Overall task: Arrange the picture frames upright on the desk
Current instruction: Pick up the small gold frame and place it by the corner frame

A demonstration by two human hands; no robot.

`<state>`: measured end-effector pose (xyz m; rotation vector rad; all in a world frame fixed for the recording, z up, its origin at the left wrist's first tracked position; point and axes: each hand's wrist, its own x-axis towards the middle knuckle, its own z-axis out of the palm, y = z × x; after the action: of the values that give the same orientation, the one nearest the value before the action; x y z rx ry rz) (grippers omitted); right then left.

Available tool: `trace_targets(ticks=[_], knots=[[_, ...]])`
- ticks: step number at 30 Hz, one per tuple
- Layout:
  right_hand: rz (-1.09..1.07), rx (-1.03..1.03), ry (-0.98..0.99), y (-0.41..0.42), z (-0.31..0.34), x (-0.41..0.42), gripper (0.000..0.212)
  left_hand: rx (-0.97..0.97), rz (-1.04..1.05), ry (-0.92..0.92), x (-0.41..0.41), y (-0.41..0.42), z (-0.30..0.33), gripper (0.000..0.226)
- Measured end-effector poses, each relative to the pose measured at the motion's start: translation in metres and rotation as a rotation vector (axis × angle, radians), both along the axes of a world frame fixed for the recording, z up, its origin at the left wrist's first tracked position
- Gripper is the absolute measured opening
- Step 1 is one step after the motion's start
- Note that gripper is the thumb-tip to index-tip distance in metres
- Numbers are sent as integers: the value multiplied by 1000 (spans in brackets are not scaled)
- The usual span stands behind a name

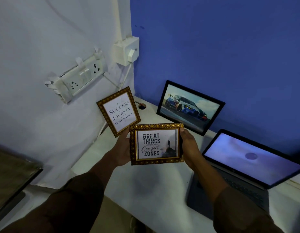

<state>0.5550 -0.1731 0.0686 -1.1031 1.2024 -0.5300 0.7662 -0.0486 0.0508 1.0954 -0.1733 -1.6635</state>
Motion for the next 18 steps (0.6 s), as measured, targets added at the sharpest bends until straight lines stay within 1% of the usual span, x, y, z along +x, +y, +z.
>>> trace_targets(ticks=[3,5,7,10,15,18], knots=[[11,33,-3,-7,-5,1,48,9,39,-9,1,-5,-7,79],[11,99,-1,-12,-6,3,48,24,63,8,3,-9,-15,80],[21,136,-16,-19,-8,5,47,45,79,-15,4,-15,-22,84],[25,138,-38,-32,-16,7,47,82,74,-35,3,-28,-32,89],[28,194,-68,-57,-35,11,43,70,101,59,2,-44,-51,90],[34,209,-44,-73,-37,16,44,65,110,83,2,-50,-58,87]])
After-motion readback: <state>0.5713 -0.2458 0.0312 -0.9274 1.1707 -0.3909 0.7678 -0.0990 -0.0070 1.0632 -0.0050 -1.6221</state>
